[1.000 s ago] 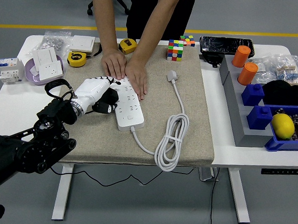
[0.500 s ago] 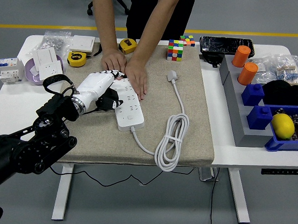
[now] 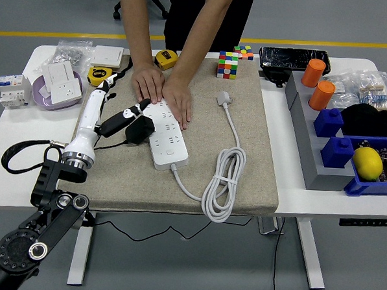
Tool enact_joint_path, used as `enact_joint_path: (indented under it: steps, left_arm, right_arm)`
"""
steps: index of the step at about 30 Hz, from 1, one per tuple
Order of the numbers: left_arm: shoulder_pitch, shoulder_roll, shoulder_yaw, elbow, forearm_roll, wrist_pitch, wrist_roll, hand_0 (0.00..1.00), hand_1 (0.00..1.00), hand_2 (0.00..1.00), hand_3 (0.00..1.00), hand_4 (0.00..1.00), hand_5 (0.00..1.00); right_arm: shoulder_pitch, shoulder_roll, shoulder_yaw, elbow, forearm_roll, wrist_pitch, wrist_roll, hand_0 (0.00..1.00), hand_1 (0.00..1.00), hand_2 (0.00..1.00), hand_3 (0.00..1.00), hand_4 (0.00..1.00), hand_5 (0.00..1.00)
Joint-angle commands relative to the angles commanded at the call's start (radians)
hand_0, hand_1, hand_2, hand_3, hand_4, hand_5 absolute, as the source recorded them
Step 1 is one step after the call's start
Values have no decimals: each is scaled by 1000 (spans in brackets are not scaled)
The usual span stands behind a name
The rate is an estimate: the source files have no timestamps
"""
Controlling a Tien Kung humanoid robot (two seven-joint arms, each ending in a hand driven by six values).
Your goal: Pick up the plug,place it near the board,insert it into the board,press the button
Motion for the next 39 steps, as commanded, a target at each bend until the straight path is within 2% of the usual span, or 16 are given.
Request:
enact_joint_path:
  steps: [4,8,13,14,20,30,39]
  left_arm:
    - [55,15,19,3,-35,-13,4,919,961,941,901,998,881]
    - [67,18,33,14,-24,-30,6,928,964,935,899,998,888]
    - [31,26,62,51,9,-54,9,928,964,935,899,998,888]
    - [26,27,67,57,14,-57,10,933,965,930,895,998,917]
    - [-2,26,102,101,46,-74,23,942,967,927,895,998,922]
    - [-35,32,134,124,74,-83,46,949,972,929,895,998,928]
    - [-87,46,179,146,137,-106,90,970,977,934,902,998,942]
  right_arm:
    - [1,-1,0,0,1,0,0,856,814,785,806,998,782]
    - [1,0,0,0,1,0,0,856,814,785,805,998,782]
    - [3,0,-2,0,2,0,0,856,814,785,805,998,782]
    - [3,-1,-3,0,3,0,0,856,814,786,806,998,784]
    - [-1,0,0,0,-5,2,-2,856,814,785,806,998,785]
    - [-1,-1,-4,0,-5,4,-2,856,814,785,805,998,787]
    - [0,-2,-5,0,-6,5,-3,855,814,785,805,998,790]
